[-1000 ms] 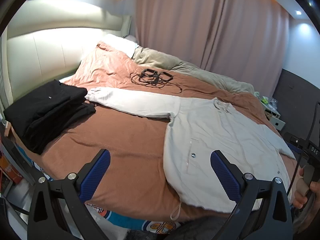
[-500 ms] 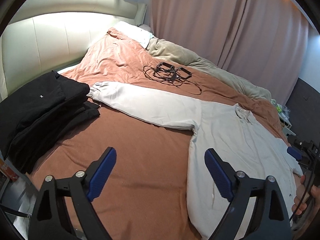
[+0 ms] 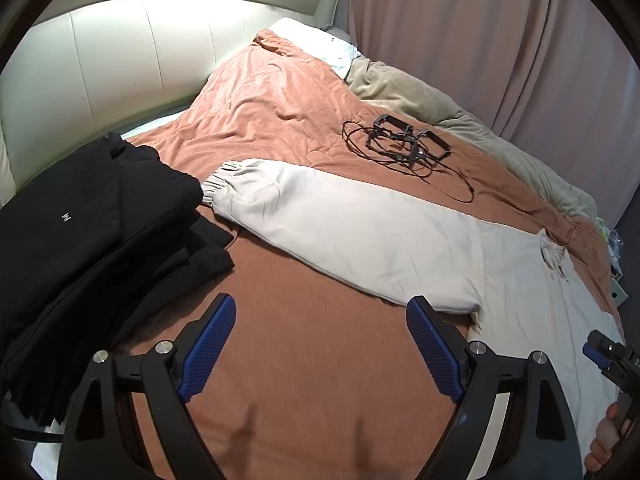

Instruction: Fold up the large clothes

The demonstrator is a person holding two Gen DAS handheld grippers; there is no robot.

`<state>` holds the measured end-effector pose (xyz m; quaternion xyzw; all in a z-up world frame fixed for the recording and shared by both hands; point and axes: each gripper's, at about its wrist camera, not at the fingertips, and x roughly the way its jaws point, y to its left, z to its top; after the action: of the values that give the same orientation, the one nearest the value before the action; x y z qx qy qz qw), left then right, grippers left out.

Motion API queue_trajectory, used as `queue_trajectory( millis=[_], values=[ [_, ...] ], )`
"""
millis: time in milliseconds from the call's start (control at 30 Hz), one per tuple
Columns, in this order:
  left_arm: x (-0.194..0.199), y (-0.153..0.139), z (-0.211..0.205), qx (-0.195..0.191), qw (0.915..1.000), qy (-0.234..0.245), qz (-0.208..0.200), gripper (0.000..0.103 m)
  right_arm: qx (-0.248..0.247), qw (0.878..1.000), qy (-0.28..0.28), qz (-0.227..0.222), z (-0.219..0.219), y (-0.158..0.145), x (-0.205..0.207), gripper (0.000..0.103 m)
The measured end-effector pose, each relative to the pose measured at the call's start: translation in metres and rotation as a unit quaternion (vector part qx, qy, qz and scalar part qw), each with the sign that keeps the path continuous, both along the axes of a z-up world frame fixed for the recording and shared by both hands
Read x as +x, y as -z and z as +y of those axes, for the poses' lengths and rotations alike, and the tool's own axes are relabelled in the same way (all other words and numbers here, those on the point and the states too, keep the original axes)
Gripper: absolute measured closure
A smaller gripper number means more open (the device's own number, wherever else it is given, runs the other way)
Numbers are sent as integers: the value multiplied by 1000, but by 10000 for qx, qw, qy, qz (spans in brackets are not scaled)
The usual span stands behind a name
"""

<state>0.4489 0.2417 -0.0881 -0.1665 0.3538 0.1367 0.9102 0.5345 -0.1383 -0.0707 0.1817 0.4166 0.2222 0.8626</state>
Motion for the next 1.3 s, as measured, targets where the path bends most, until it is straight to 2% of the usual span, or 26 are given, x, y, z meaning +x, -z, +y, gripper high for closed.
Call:
queue_trajectory(
  millis=[33,67,100,133,200,300,500,600,733,800,867,900,933,967,1000,1033,1133,1300],
  values=[
    [9,3,3,20,10000,-27,27,22,12,10000,1,43,0,2,3,32],
    [21,8,6,7,10000,-41,71,24,31,9999,-4,95,1,6,10,32],
    [30,13,8,-50,9999,11,122,25,26,9999,-12,106,3,8,14,32],
    [43,20,11,-151,9996,75,222,31,6,10000,-15,93,5,9,18,33],
    [62,33,19,-247,9989,-11,410,38,-6,9999,-14,104,8,11,25,33],
    [81,48,30,-292,9981,-161,522,38,28,9999,-70,145,13,15,36,39],
    [113,74,40,-98,9968,-242,753,38,-41,9996,-84,278,26,30,51,41],
    [128,88,41,4,9956,-280,892,38,-86,9988,-179,446,35,43,57,54],
    [143,104,46,-51,9941,-401,1009,38,-51,9980,-134,615,38,57,67,57],
    [150,113,48,-30,9929,-465,1092,38,40,9973,-81,727,36,63,73,62],
    [156,121,51,-113,9923,-497,1128,51,179,9962,-47,850,33,70,80,73],
    [157,124,53,-140,9922,-549,1115,55,247,9956,-42,905,32,73,83,75],
    [157,123,53,-87,9929,-581,1036,68,362,9948,-59,954,32,76,86,81],
    [159,121,52,9,9933,-575,1003,78,468,9938,-82,1005,32,79,88,85],
    [159,118,51,29,9936,-542,990,90,590,9923,-90,1084,32,82,92,86],
    [160,114,49,-20,9945,-483,928,94,687,9911,-80,1140,33,85,94,86],
    [159,95,43,16,9969,-375,688,96,897,9882,-148,1230,41,90,100,86],
    [154,43,30,-32,9999,-77,134,97,1068,9846,-341,1338,62,96,107,86]
  ],
)
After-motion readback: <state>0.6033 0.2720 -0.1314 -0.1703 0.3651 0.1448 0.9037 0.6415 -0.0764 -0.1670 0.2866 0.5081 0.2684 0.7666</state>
